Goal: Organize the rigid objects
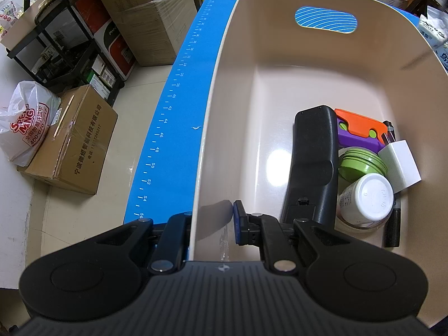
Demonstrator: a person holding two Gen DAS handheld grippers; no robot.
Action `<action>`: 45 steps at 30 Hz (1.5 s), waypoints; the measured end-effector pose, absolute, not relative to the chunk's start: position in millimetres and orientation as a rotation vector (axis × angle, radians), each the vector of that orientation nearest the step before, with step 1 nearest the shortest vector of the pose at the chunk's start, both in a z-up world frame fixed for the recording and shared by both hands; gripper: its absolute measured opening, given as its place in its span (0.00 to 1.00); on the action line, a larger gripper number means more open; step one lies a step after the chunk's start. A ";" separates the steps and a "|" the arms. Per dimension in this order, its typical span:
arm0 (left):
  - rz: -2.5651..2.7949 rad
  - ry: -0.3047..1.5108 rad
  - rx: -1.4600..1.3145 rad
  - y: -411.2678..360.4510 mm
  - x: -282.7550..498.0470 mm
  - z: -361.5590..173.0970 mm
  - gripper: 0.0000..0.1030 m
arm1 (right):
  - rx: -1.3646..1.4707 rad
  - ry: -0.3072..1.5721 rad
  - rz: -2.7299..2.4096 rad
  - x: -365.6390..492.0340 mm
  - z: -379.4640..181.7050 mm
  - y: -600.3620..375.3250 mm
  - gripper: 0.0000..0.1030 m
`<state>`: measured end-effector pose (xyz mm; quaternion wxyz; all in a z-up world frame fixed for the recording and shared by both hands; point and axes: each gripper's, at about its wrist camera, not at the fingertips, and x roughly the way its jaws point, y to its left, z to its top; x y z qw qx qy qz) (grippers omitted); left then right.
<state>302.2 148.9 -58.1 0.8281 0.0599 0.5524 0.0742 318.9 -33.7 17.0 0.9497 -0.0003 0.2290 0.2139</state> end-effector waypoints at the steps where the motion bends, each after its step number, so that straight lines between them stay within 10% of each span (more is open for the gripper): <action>1: 0.158 1.173 0.127 148.9 302.2 -57.9 0.16 | -0.010 0.476 0.456 318.9 14.5 -25.1 0.12; 16: 0.159 1.173 0.127 149.2 302.2 -57.8 0.16 | -0.099 0.702 0.521 316.9 -36.3 14.7 0.16; 20: 0.163 1.173 0.126 148.8 301.8 -59.4 0.16 | -0.058 0.692 0.506 313.8 -30.7 4.3 0.55; 26: 0.191 1.124 0.133 146.2 296.6 -49.9 0.20 | -0.007 0.645 0.469 301.7 -15.2 -13.2 0.73; 31: 0.227 1.051 0.148 139.4 287.4 -30.1 0.53 | 0.016 0.636 0.426 287.8 -1.8 -32.1 0.86; 45: 0.219 0.889 0.139 106.8 230.8 31.4 0.70 | 0.016 0.593 0.317 230.3 34.6 -75.5 0.97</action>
